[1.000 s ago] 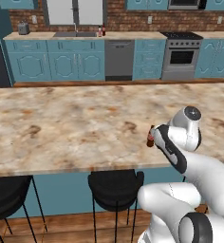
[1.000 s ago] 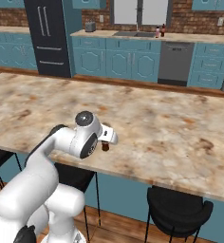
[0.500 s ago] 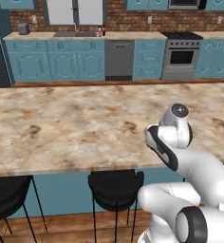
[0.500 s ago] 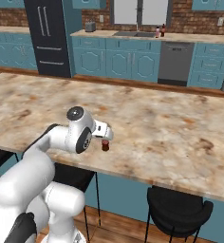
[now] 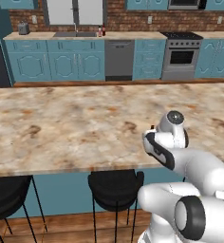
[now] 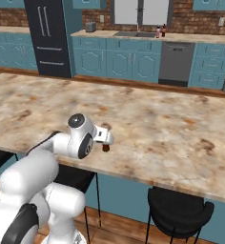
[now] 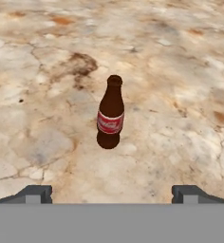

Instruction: Place the large bottle from the dining counter next to the other large bottle outside the sink, and place the small bottle from the dining counter next to the other small bottle inside the sink.

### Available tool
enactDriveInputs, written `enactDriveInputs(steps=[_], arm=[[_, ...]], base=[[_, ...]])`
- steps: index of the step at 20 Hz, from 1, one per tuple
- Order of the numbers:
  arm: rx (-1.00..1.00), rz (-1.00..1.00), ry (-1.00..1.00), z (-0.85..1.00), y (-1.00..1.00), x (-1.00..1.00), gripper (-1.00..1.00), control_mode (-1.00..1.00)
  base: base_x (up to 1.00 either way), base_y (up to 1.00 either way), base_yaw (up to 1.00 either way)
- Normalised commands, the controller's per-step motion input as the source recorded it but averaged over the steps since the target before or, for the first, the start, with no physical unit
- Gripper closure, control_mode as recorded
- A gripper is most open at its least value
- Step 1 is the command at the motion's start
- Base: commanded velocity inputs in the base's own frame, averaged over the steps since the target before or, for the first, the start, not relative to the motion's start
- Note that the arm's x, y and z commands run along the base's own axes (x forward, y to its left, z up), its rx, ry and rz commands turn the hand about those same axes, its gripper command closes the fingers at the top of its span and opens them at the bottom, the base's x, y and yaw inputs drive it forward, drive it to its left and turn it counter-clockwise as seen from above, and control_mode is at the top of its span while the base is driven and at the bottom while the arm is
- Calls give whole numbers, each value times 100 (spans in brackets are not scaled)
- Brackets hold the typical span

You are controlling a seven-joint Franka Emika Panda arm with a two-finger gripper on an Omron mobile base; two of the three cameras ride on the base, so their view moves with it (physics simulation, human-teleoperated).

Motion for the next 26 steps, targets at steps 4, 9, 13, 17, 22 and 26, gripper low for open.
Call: enactDriveInputs(steps=[4, 9, 13, 17, 22, 26], arm=[[0, 0, 0, 0, 0, 35, -100, -100], [0, 0, 0, 0, 0, 32, -100, -100], [0, 0, 0, 0, 0, 28, -100, -100], [0, 0, 0, 0, 0, 25, -100, -100], [0, 0, 0, 0, 0, 20, -100, -100], [0, 0, 0, -10, -1, 16, -100, -100]], base=[[0, 0, 0], [0, 0, 0], [0, 0, 0], [0, 0, 0], [0, 0, 0], [0, 0, 0]])
